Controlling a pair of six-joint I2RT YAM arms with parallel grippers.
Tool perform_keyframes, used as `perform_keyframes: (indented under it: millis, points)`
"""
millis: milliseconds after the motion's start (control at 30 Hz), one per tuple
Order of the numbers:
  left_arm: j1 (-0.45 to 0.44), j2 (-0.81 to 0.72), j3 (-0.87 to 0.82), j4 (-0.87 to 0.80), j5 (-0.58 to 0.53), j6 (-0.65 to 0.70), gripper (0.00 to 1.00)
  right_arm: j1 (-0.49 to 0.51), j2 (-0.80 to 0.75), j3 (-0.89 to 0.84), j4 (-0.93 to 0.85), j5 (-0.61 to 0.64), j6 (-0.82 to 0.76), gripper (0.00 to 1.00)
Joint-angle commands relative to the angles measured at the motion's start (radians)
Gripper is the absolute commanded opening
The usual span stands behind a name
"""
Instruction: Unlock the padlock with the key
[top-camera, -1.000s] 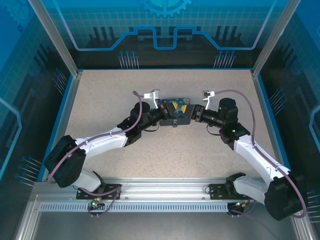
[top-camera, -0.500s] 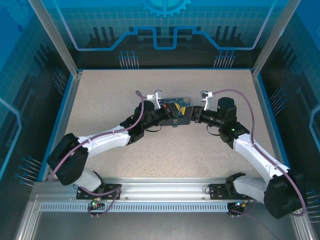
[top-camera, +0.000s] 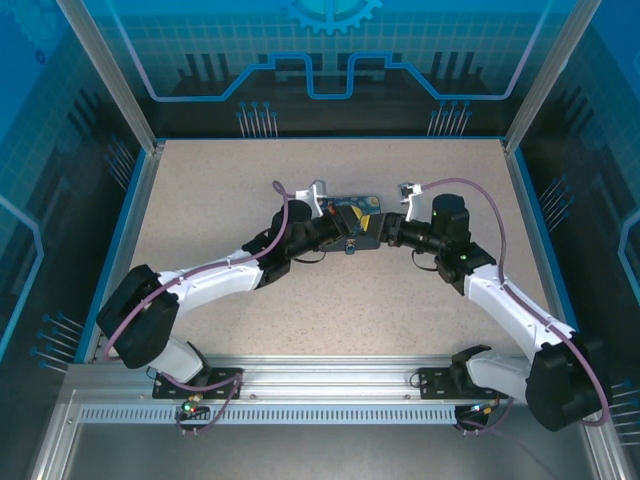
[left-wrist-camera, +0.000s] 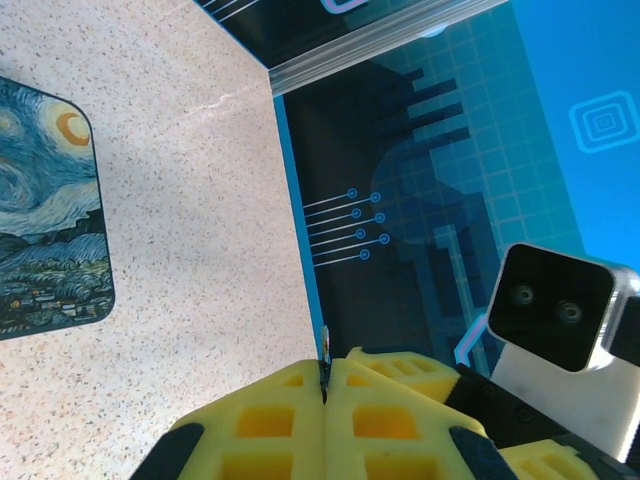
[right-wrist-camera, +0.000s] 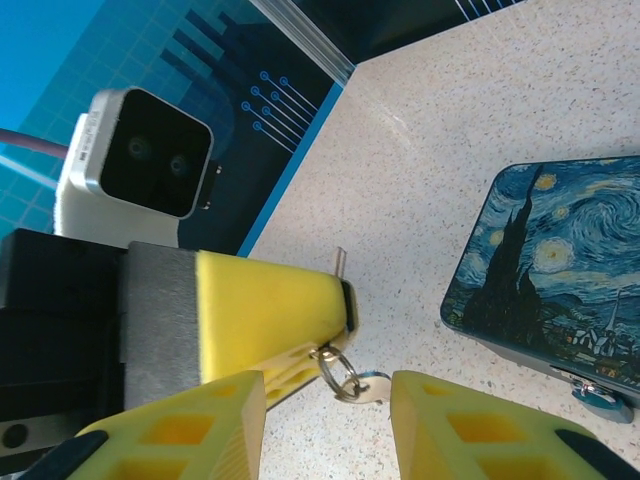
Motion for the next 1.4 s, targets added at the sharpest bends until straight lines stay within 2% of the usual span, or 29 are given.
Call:
perform_keyframes:
  millis: [0, 900, 1067, 1233, 1367]
  points:
    - [-0.009, 0.005, 0.034, 0.010, 0.011, -0.018, 0.00, -0.009, 0.013, -0.006, 0.010, 0.000, -0.022, 0.38]
    - [-0.018, 0.026, 0.049, -0.007, 0.021, -0.027, 0.00, -0.008, 0.045, 0.043, 0.008, 0.005, -0.018, 0.27]
    - [-0.021, 0.029, 0.048, -0.012, 0.018, -0.028, 0.00, -0.008, 0.045, 0.048, 0.000, 0.005, -0.022, 0.19]
    - [-0.023, 0.030, 0.044, -0.016, 0.016, -0.026, 0.00, -0.008, 0.040, 0.054, -0.018, 0.016, -0.027, 0.00]
    - [-0.023, 0.028, 0.040, -0.009, 0.014, -0.018, 0.00, -0.008, 0.045, 0.061, -0.043, 0.016, -0.032, 0.00]
